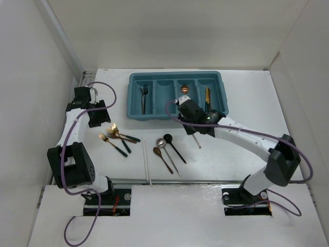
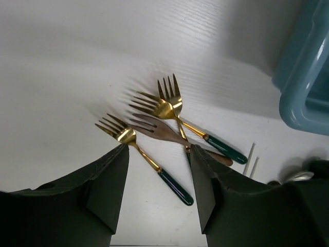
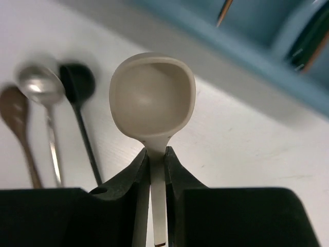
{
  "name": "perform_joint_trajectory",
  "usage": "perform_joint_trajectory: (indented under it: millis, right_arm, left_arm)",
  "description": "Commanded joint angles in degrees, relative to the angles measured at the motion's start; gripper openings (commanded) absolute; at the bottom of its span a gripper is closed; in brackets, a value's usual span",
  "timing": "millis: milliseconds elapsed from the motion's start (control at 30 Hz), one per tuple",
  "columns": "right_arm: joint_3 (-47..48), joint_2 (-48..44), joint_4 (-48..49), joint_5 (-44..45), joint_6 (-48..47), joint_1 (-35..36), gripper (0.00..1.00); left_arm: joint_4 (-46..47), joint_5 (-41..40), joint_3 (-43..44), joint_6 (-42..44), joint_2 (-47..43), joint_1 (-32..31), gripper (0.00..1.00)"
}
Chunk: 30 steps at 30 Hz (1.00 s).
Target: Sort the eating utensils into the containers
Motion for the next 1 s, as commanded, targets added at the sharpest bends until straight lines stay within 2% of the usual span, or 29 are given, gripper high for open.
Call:
perform_joint_trajectory:
  millis: [0,67,133,167,233,333,400,500,700,733,767,800,833,933,967]
  right_arm:
    - [9.35,-5.38,-0.69,7.29,-2.30,0.70,0.00]
    - [14.34,-4.86,3.33,8.89,-2.84,-1.73,0.00]
    - [17.52,-0.66,6.77,8.89,-3.71,-4.99,0.00]
    - [21.10,1.36,8.26,8.89,-3.71,-8.84,0.00]
    - [24.38,7.67,13.01,7.75,-3.71,-12.46,0.00]
    - [32.19,17.33,15.83,1.26,-3.71,-18.09,0.00]
    - [38.50,22.10,15.84,-3.38,-4.32,-20.20,0.00]
    - [42.40,28.35,15.22,-7.35,-4.33,-21.01,0.00]
    - [42.50,32.75,17.42,-12.37,-2.23,-21.62,0.00]
    - [42.50,32.76,17.42,-12.90,-1.52,-21.62,0.02]
    - [41.19,33.54,18.03,-12.91,-0.82,-21.62,0.10]
    - [41.18,34.16,18.64,-13.52,-0.20,-21.62,0.35]
    - [40.40,34.17,18.65,-13.52,0.50,-21.62,0.46]
    - [39.77,33.38,18.13,-14.05,0.50,-21.62,0.62]
    - [38.73,32.68,18.12,-14.05,-0.10,-21.62,0.62]
  left_arm:
    - [-1.46,3.11,-0.35,-1.23,-0.72,0.20,0.48]
    - [-2.07,4.26,-1.06,-2.63,-0.02,0.20,0.48]
    - [-3.30,5.75,-2.54,-3.24,1.13,0.20,0.48]
    - [-3.92,5.76,-2.55,-3.86,1.13,0.20,0.48]
    - [-6.63,3.74,-2.55,-4.56,3.40,0.20,0.48]
    - [-9.10,1.11,-2.55,-5.36,5.17,0.20,0.48]
    - [-9.81,1.10,-5.09,-6.76,5.70,0.20,0.48]
    - [-8.59,3.99,-9.57,-9.83,6.32,0.20,0.48]
    - [-6.22,4.09,-10.90,-12.30,7.37,-2.08,0.47]
    - [-6.21,3.04,-10.90,-12.30,7.89,-2.08,0.47]
    - [-6.21,2.42,-10.90,-12.30,8.42,-2.08,0.47]
    - [-5.43,2.42,-10.90,-12.30,9.47,-2.08,0.47]
    - [-4.64,1.63,-10.90,-12.30,10.18,-2.08,0.47]
    - [-3.40,1.10,-10.20,-12.30,12.55,-2.08,0.44]
    - [-3.40,1.10,-10.20,-12.30,13.08,-2.08,0.44]
